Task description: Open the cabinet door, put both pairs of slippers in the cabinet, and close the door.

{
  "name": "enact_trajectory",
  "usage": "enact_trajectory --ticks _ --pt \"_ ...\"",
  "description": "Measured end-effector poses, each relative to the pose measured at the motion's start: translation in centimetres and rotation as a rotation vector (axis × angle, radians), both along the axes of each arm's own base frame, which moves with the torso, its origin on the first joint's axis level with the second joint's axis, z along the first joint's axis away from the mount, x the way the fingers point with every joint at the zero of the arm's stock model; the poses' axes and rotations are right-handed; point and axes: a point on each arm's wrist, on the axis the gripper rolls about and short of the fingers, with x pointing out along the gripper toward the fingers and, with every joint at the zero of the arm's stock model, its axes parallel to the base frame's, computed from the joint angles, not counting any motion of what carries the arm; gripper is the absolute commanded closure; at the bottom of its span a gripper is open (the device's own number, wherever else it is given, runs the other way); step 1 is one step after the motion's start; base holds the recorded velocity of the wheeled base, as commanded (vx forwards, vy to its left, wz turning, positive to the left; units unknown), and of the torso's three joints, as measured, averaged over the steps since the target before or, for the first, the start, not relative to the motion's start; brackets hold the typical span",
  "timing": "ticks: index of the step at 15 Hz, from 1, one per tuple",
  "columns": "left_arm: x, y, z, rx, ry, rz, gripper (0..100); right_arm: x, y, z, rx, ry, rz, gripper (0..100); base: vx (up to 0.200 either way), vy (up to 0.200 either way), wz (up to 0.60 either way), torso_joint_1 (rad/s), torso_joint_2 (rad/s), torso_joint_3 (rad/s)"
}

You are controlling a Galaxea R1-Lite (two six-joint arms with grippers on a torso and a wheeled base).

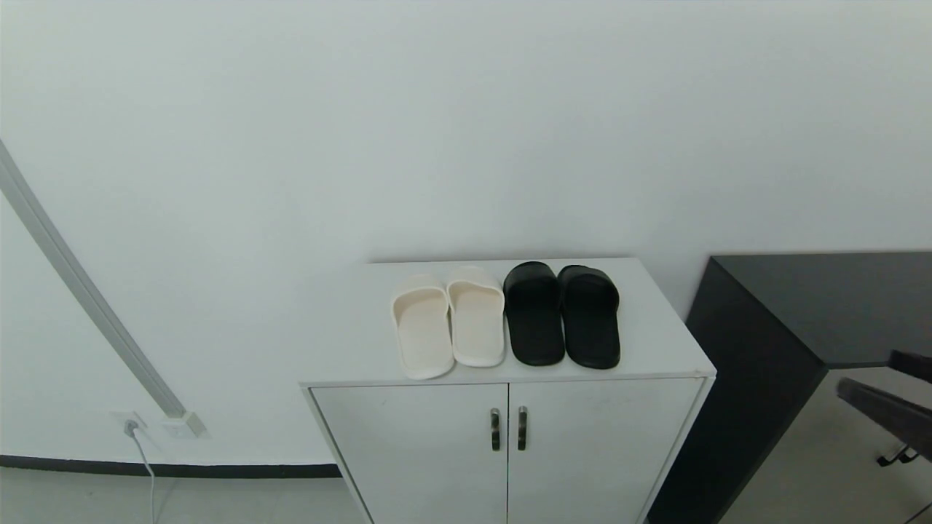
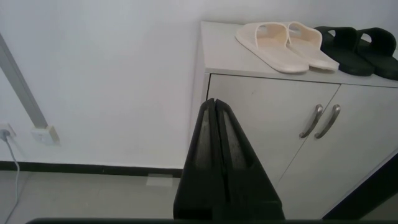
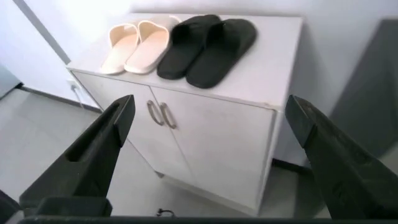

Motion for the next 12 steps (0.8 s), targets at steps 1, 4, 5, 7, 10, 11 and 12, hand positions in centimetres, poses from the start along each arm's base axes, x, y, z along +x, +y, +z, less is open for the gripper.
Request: enact_trajectory --ticks 1,4,5,7,10,11,12 --pt "0.0 0.0 0.0 0.001 0.0 0.0 100 1.6 1.6 0.0 0.004 0.008 -0.001 0 0.0 0.0 0.0 0.0 0.0 0.0" --pt "0.0 0.0 0.0 0.001 0.0 0.0 100 6.0 6.4 -0.6 -0.001 0.038 -0.04 0 0.0 0.0 0.0 0.0 0.0 0.0" --pt "0.0 0.0 0.0 0.001 0.0 0.0 100 7.5 8.1 -0.8 0.0 0.043 -0.069 0 0.0 0.0 0.0 0.0 0.0 0.0" --pt "0.0 0.0 0.0 0.002 0.0 0.001 100 10.5 11.8 -0.8 0.005 0.039 -0.119 0 0.0 0.0 0.0 0.0 0.0 0.0" --pt "0.0 0.0 0.0 0.002 0.0 0.0 100 14.3 16.3 -1.5 0.001 0.026 -0.189 0 0.0 0.0 0.0 0.0 0.0 0.0" --pt "0.0 0.0 0.0 0.002 0.0 0.0 100 15.4 17.4 -2.0 -0.003 0.027 -0.203 0 0.0 0.0 0.0 0.0 0.0 0.0" --pt "0.0 0.0 0.0 0.002 0.0 0.0 100 16.7 18.4 -2.7 -0.01 0.026 -0.23 0 0.0 0.0 0.0 0.0 0.0 0.0"
